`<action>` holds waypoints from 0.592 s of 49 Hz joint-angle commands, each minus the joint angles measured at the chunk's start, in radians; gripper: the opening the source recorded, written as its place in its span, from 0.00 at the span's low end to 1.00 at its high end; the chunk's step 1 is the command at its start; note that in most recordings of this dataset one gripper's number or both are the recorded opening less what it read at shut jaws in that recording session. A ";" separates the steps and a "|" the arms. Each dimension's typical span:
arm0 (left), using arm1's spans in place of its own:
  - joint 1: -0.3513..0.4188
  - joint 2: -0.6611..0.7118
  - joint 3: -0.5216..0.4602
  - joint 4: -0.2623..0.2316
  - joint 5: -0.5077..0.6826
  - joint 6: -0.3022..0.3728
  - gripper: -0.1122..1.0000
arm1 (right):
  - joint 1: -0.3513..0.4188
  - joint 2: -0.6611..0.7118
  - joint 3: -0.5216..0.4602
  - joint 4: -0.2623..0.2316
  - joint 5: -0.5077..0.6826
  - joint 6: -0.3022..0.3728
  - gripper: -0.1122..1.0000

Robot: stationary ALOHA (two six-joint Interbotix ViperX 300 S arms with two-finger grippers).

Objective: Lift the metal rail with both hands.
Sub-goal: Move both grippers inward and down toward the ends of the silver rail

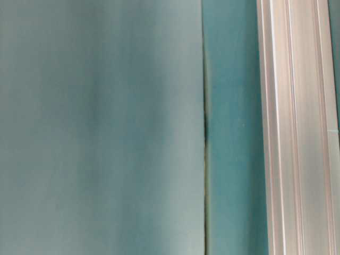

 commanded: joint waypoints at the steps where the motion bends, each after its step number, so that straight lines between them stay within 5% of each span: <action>1: -0.008 0.023 -0.041 0.000 0.038 -0.037 0.05 | -0.003 0.040 -0.044 -0.002 0.025 -0.048 0.08; 18: -0.041 0.110 -0.091 0.005 0.107 -0.052 0.05 | -0.003 0.158 -0.112 -0.002 0.038 -0.155 0.11; 24: -0.040 0.123 -0.097 0.005 0.110 -0.048 0.07 | -0.003 0.172 -0.115 -0.002 0.043 -0.155 0.18; 29: -0.041 0.121 -0.094 0.005 0.114 -0.049 0.13 | -0.003 0.178 -0.115 -0.002 0.041 -0.155 0.34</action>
